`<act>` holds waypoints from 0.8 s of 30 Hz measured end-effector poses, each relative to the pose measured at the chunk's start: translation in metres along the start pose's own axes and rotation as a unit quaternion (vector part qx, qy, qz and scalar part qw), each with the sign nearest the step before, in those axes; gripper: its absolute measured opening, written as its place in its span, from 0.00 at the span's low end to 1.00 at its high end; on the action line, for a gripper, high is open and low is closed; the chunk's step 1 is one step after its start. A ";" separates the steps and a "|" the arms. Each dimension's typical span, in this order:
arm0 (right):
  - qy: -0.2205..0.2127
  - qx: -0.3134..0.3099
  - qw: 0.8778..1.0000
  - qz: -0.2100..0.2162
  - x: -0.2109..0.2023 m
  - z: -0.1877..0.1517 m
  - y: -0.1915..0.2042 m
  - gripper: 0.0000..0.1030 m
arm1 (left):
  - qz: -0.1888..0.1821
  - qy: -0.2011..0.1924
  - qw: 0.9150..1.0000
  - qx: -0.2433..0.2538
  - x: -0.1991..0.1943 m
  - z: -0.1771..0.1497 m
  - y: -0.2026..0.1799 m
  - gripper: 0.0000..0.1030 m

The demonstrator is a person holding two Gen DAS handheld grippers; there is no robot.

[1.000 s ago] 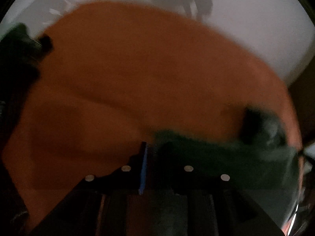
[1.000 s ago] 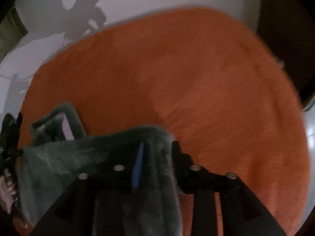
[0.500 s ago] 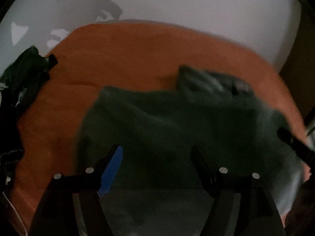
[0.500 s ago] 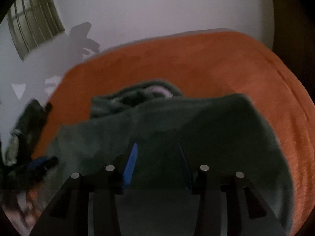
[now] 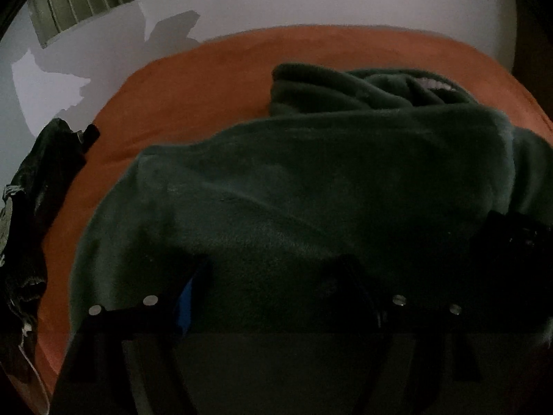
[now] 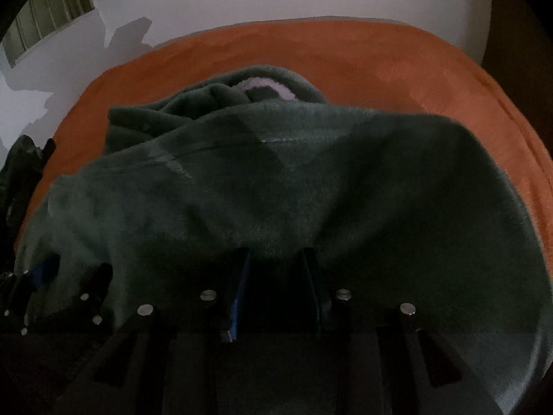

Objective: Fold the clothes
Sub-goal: 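Lay the green jacket flat on the bed with both grippers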

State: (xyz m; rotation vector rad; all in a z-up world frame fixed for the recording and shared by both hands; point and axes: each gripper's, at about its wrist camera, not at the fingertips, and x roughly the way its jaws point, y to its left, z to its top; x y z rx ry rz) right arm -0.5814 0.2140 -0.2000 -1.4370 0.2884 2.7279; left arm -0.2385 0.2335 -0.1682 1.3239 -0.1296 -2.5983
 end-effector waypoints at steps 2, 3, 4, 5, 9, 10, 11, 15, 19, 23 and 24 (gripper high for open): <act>-0.002 0.010 1.000 0.006 -0.010 0.001 0.003 0.27 | -0.012 0.001 1.000 -0.026 -0.006 0.002 0.008 0.77; -0.004 0.014 1.000 0.016 -0.015 0.001 0.006 0.27 | -0.018 0.000 0.999 -0.040 -0.009 0.003 0.013 0.77; -0.005 0.013 1.000 0.026 -0.019 0.001 0.011 0.27 | -0.021 -0.001 0.998 -0.053 -0.010 0.004 0.016 0.77; 0.000 0.006 1.000 0.029 -0.019 0.001 0.015 0.28 | -0.021 -0.001 0.998 -0.058 -0.010 0.005 0.017 0.77; 0.020 -0.015 0.999 0.021 -0.008 -0.005 0.026 0.56 | 0.004 0.013 1.000 -0.022 0.006 0.004 0.006 0.80; 0.020 -0.017 1.000 0.017 -0.005 -0.007 0.026 0.56 | 0.008 0.008 1.000 -0.019 0.006 0.004 0.005 0.80; 0.019 -0.018 1.000 0.015 -0.003 -0.009 0.026 0.58 | 0.009 0.006 1.000 -0.020 0.005 0.003 0.005 0.81; 0.001 -0.022 1.000 0.011 0.002 -0.012 0.028 0.66 | 0.005 0.006 0.999 -0.032 0.006 0.004 0.006 0.82; -0.016 -0.039 0.999 -0.001 0.008 -0.020 0.038 0.67 | 0.014 -0.005 0.999 -0.031 0.003 0.000 0.003 0.83; -0.017 -0.039 0.999 0.000 0.007 -0.025 0.040 0.68 | 0.018 -0.010 0.999 -0.029 -0.001 -0.005 -0.001 0.83; -0.016 -0.038 0.999 0.002 0.007 -0.025 0.040 0.69 | 0.018 -0.010 0.999 -0.030 -0.003 -0.007 -0.002 0.83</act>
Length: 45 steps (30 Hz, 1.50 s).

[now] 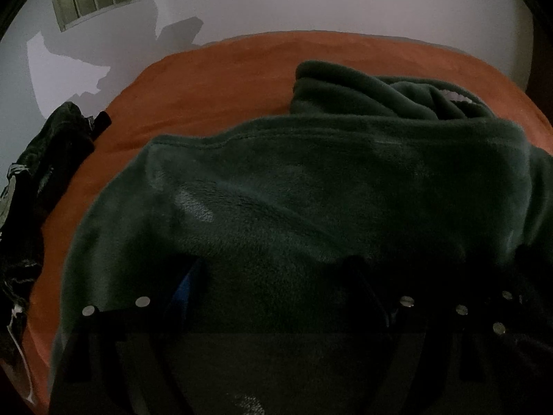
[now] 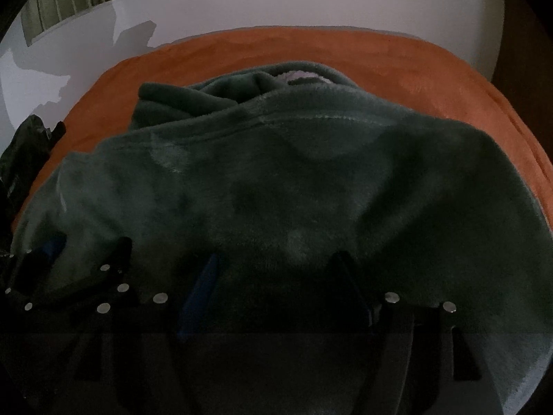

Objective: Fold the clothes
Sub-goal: 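Lay the green jacket flat on the bed with both grippers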

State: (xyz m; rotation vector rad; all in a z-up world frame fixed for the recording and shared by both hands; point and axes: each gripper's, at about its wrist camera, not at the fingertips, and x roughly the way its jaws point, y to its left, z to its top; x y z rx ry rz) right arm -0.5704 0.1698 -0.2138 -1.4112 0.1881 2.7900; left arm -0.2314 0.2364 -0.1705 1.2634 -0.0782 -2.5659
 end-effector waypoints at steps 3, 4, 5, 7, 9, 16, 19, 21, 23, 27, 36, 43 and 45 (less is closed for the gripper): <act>0.001 0.001 1.000 0.004 0.000 0.002 -0.002 0.69 | -0.001 0.000 1.000 -0.001 0.002 0.003 0.001 0.83; 0.000 0.001 1.000 0.004 0.001 0.003 -0.002 0.69 | -0.001 -0.001 1.000 -0.001 0.002 0.003 0.000 0.83; -0.001 0.001 1.000 0.004 0.001 0.003 -0.002 0.69 | -0.001 -0.001 1.000 -0.001 0.002 0.004 0.000 0.83; -0.001 0.001 1.000 0.006 0.002 0.003 -0.002 0.70 | -0.002 -0.001 1.000 -0.002 0.009 0.006 0.004 0.83; -0.001 0.002 1.000 0.008 0.001 0.000 -0.002 0.70 | -0.003 0.000 1.000 -0.003 0.017 0.009 0.006 0.83; -0.002 0.002 1.000 0.011 0.000 0.000 -0.009 0.71 | -0.003 0.001 1.000 -0.005 0.018 0.013 0.005 0.83; 0.000 0.001 1.000 0.014 -0.002 -0.001 -0.009 0.72 | -0.002 0.001 1.000 -0.006 0.017 0.012 0.003 0.83; -0.001 0.002 1.000 0.013 -0.002 -0.003 -0.010 0.72 | -0.002 0.002 1.000 -0.007 0.017 0.013 0.003 0.83; -0.003 0.001 1.000 0.010 -0.001 -0.001 -0.010 0.72 | -0.002 0.002 1.000 -0.008 0.016 0.012 0.002 0.83; -0.004 -0.006 1.000 -0.002 -0.006 -0.002 -0.007 0.72 | 0.001 -0.001 1.000 -0.007 0.014 0.011 0.000 0.83; -0.057 -0.003 0.997 -0.054 -0.043 0.012 -0.012 0.76 | 0.005 -0.004 1.000 -0.003 0.012 0.010 -0.001 0.83; 0.021 -0.002 0.998 -0.065 -0.005 0.005 -0.022 0.86 | 0.006 -0.005 1.000 -0.005 0.011 0.008 -0.003 0.83; 0.021 0.001 0.998 -0.062 -0.004 0.004 -0.023 0.89 | 0.006 -0.005 1.000 -0.005 0.011 0.007 -0.003 0.83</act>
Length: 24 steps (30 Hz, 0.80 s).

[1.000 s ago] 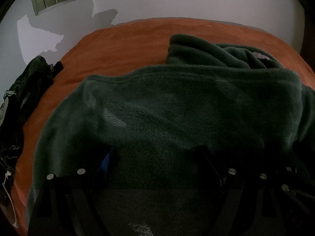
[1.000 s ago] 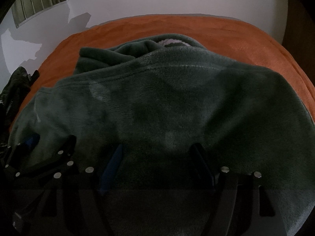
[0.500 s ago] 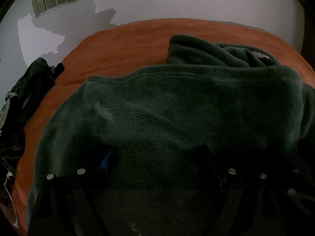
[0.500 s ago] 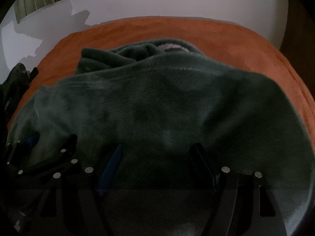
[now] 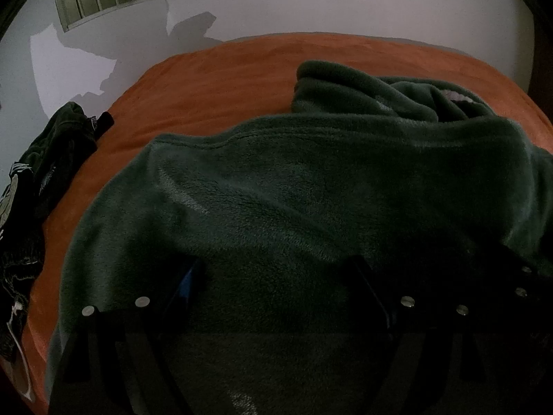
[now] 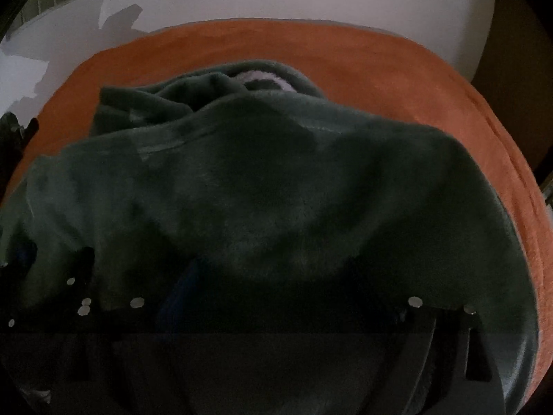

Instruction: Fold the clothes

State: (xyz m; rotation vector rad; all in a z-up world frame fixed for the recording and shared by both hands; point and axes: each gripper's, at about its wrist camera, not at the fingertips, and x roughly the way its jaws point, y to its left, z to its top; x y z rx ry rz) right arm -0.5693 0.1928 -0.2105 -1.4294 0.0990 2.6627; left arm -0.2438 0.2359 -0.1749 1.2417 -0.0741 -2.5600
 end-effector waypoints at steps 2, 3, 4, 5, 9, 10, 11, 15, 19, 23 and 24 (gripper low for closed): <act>0.001 0.002 1.000 -0.001 -0.002 0.000 -0.004 0.90 | 0.002 0.000 1.000 -0.001 0.001 0.000 -0.001 0.83; 0.001 0.003 1.000 -0.002 -0.003 0.000 -0.007 0.91 | 0.002 0.000 1.000 -0.001 0.000 -0.001 -0.001 0.83; 0.001 0.003 1.000 -0.003 -0.003 -0.001 -0.008 0.91 | 0.003 0.000 1.000 0.000 0.000 -0.001 -0.001 0.83; 0.000 0.002 1.000 -0.003 -0.003 -0.001 -0.009 0.91 | 0.003 0.001 1.000 0.001 0.000 0.000 0.000 0.83; -0.004 0.003 1.000 0.000 -0.003 -0.001 -0.011 0.91 | 0.014 0.020 0.999 0.020 0.001 0.008 -0.005 0.83; -0.005 0.005 1.000 0.004 -0.005 -0.001 -0.014 0.91 | 0.012 0.027 0.999 0.022 0.000 0.011 -0.004 0.83; -0.006 0.007 1.000 0.009 -0.008 -0.001 -0.016 0.91 | 0.007 0.032 0.999 0.021 -0.001 0.014 -0.002 0.83; -0.050 0.059 0.996 0.044 -0.037 0.008 -0.036 0.91 | 0.002 0.012 1.000 0.013 -0.014 0.026 0.005 0.83; -0.025 0.040 0.999 -0.001 -0.032 0.029 -0.036 0.91 | 0.011 -0.036 0.998 0.052 -0.030 0.042 -0.009 0.83; -0.007 0.031 0.999 -0.009 -0.016 0.031 -0.029 0.91 | -0.004 -0.020 0.998 0.065 -0.014 0.042 -0.022 0.83; -0.002 0.036 0.999 -0.009 -0.011 0.030 -0.029 0.91 | 0.002 -0.001 0.997 0.071 -0.003 0.037 -0.024 0.83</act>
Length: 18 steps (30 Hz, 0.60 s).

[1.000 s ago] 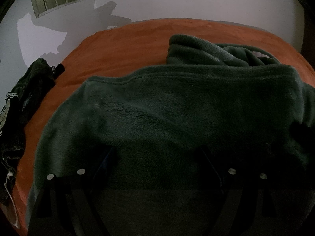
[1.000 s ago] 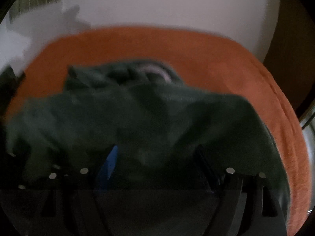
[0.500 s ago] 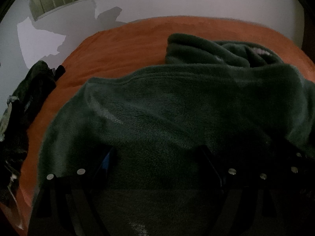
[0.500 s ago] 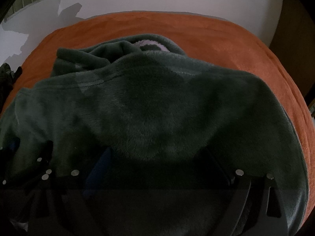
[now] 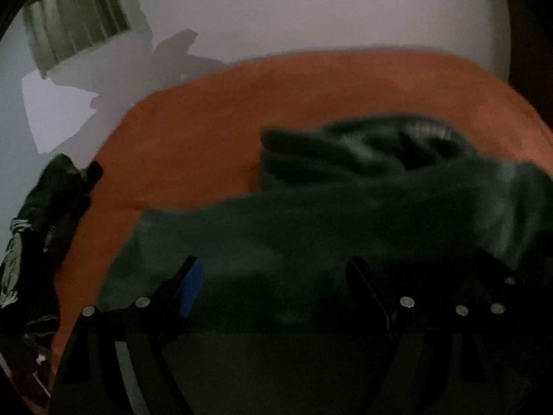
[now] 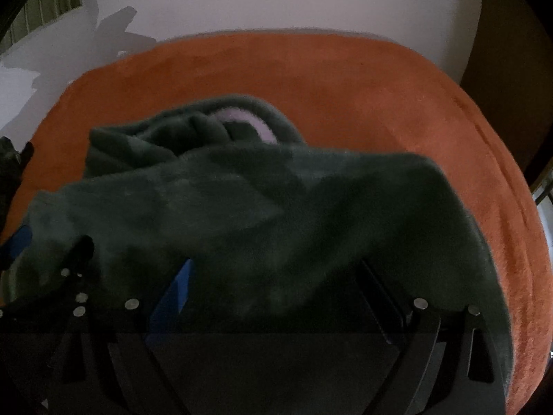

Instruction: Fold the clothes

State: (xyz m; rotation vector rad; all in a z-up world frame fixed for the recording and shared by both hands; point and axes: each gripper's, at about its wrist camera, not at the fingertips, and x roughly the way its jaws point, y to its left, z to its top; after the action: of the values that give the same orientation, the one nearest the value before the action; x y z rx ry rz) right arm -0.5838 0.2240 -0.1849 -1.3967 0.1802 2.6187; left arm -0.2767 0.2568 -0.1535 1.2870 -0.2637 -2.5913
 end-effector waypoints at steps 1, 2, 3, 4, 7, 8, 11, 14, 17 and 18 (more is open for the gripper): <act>0.003 0.008 1.000 0.006 0.005 -0.001 -0.004 0.91 | 0.003 0.017 1.000 0.003 0.010 -0.004 -0.002 0.83; 0.002 0.018 1.000 0.016 0.008 -0.003 -0.009 0.91 | -0.002 0.021 1.000 -0.003 0.017 -0.009 0.000 0.83; -0.003 0.026 0.999 0.025 0.008 -0.005 -0.014 0.91 | -0.009 0.012 1.000 -0.016 0.018 -0.012 0.004 0.83; -0.008 0.032 0.999 0.033 0.008 -0.006 -0.018 0.91 | -0.009 0.007 1.000 -0.023 0.017 -0.012 0.007 0.83; -0.015 0.026 0.999 0.041 0.014 -0.003 -0.016 0.91 | -0.002 0.008 0.999 -0.031 0.019 -0.011 0.012 0.83; -0.016 0.025 0.999 0.042 0.015 -0.003 -0.017 0.92 | 0.001 0.008 1.000 -0.028 0.020 -0.011 0.012 0.83; -0.016 0.020 0.999 0.039 0.022 0.001 -0.018 0.94 | 0.006 0.003 1.000 -0.028 0.019 -0.015 0.014 0.83; -0.013 0.014 0.999 0.035 0.021 0.000 -0.016 0.96 | 0.003 0.005 1.000 -0.029 0.023 -0.014 0.014 0.83; -0.013 0.013 0.999 0.036 0.018 0.000 -0.020 0.96 | -0.001 0.006 1.000 -0.030 0.027 -0.014 0.015 0.83; -0.013 0.014 0.999 0.037 0.017 -0.001 -0.021 0.96 | -0.002 0.007 1.000 -0.030 0.027 -0.013 0.015 0.83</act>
State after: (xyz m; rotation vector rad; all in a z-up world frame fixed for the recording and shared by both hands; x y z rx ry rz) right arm -0.5883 0.2458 -0.1999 -1.3723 0.2695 2.6816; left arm -0.2804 0.2336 -0.1778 1.2858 -0.1788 -2.5722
